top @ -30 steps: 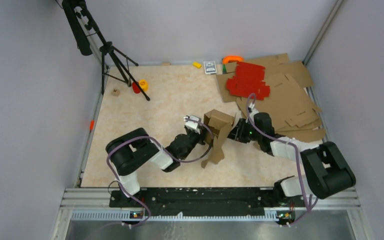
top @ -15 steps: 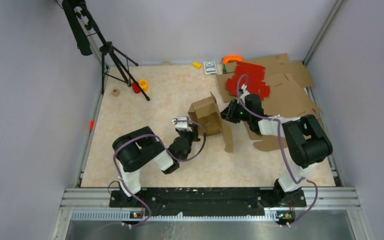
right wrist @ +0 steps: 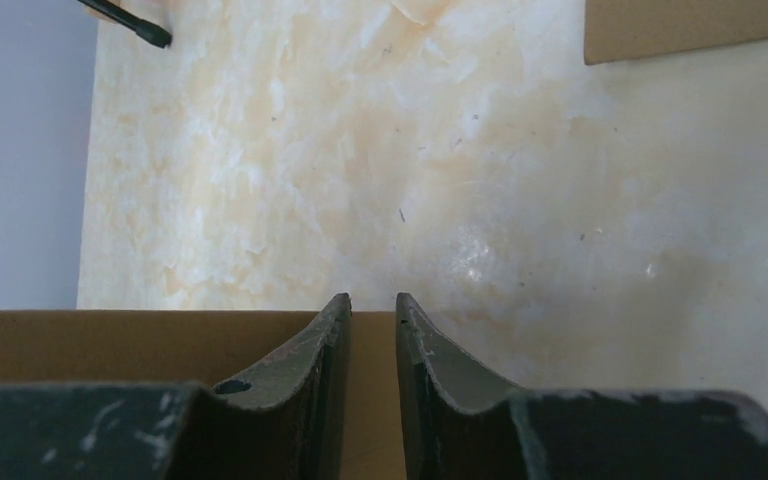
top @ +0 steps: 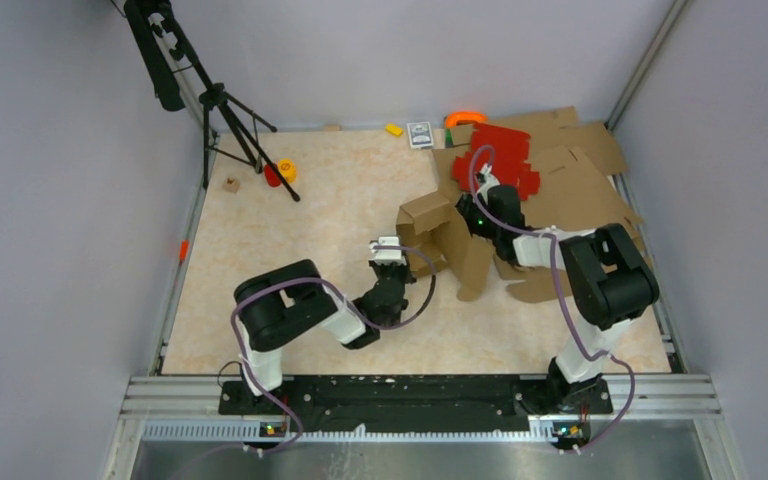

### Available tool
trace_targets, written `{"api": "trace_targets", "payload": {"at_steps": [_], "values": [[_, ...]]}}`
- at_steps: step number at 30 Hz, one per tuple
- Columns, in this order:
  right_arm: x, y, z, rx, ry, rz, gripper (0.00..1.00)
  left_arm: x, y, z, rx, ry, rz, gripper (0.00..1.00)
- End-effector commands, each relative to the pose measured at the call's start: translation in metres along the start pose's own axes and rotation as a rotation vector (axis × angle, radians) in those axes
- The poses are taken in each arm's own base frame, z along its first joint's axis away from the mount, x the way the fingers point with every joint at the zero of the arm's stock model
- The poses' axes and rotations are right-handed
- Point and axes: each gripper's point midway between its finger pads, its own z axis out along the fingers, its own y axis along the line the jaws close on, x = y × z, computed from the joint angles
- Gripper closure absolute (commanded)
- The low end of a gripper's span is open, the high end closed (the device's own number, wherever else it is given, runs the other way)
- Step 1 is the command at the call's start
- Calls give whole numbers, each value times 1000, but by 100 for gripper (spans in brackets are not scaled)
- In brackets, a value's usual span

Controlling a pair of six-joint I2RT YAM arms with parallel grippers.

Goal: Fold the paper box

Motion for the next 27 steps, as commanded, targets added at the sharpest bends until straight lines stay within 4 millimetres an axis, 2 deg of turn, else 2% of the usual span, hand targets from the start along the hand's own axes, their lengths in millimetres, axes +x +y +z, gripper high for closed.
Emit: {"api": "trace_targets", "payload": {"at_steps": [1,7,16,22,27], "values": [[25,3,-4,-35,62,-40,76,-7,-29,3,59,-19,-48,100],[20,-14,-14,-26,54,-47,75,6,-24,1,57,-6,-31,100],[10,-10,-34,-5,34,-95,68,0,-22,-3,49,-50,37,100],[-11,-3,-60,14,-38,-110,60,-1,-26,-5,48,-62,58,100],[-15,-1,-82,30,-79,-112,55,-1,-25,-6,42,-67,66,100]]}}
